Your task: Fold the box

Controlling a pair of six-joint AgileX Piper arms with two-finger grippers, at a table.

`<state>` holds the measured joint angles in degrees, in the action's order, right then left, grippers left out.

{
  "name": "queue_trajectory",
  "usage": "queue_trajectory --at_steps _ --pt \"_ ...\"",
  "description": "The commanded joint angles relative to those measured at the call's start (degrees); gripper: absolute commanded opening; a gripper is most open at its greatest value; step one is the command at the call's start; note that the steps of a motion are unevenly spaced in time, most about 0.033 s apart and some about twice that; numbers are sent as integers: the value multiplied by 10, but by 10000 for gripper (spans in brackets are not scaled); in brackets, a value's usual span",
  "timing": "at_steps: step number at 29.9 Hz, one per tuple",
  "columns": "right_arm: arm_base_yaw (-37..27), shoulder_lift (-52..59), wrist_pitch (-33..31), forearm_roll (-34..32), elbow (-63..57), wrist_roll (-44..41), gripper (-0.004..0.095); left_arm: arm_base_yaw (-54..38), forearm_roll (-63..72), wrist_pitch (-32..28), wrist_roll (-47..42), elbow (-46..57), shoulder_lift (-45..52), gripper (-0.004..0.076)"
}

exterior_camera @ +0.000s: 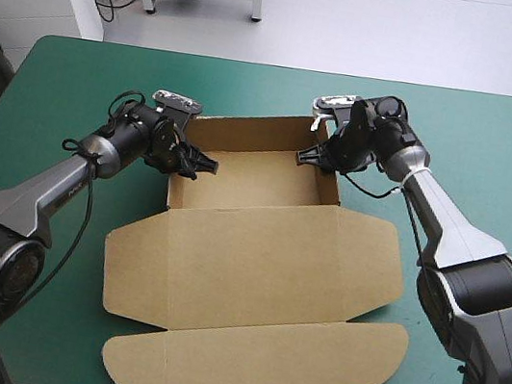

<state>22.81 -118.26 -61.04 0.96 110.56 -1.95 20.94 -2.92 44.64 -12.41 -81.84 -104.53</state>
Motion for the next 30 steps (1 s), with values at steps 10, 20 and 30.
queue_trajectory --at_steps 10,20,30 --pt "-8 38 -87 -28 89 19 438 11 25 144 -6 -105 15 405" --pt "-8 47 -108 -22 91 19 438 11 6 168 -6 -149 57 405" --pt "-8 102 -108 -17 114 19 438 11 -54 208 9 -149 178 398"
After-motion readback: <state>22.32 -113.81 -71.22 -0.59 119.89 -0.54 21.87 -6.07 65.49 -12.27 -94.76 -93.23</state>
